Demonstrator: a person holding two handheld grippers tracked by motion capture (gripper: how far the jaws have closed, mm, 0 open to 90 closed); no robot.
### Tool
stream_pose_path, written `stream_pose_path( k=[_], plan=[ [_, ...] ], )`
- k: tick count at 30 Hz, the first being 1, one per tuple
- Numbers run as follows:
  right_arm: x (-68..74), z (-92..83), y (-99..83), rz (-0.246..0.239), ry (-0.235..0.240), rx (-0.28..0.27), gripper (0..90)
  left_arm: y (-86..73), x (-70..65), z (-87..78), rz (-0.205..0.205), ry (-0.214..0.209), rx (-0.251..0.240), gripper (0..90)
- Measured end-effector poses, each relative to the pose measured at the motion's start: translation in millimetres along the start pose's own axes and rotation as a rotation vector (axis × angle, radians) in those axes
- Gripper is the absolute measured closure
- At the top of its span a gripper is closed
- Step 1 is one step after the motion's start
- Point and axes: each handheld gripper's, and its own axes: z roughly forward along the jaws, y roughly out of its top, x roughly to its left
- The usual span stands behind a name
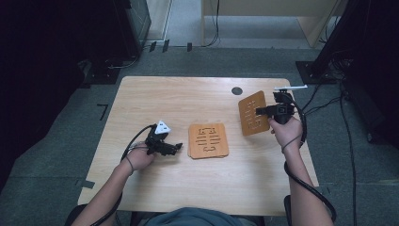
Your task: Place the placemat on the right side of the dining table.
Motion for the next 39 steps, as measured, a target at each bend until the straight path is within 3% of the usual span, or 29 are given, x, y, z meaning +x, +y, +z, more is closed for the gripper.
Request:
stream_pose_path(
  k=[20,39],
  plan=[
    [-27.0,-20.7,2.6,0.050,-0.076,-0.040,87.3,0.2,-0.2,0.2,-0.001,0.001,0.001,9.9],
    [-43.1,-23.0,1.3,0.085,-0.142,-0.018,87.2,0.5,-0.4,0.5,-0.001,0.002,0.002,9.9]
  ],
)
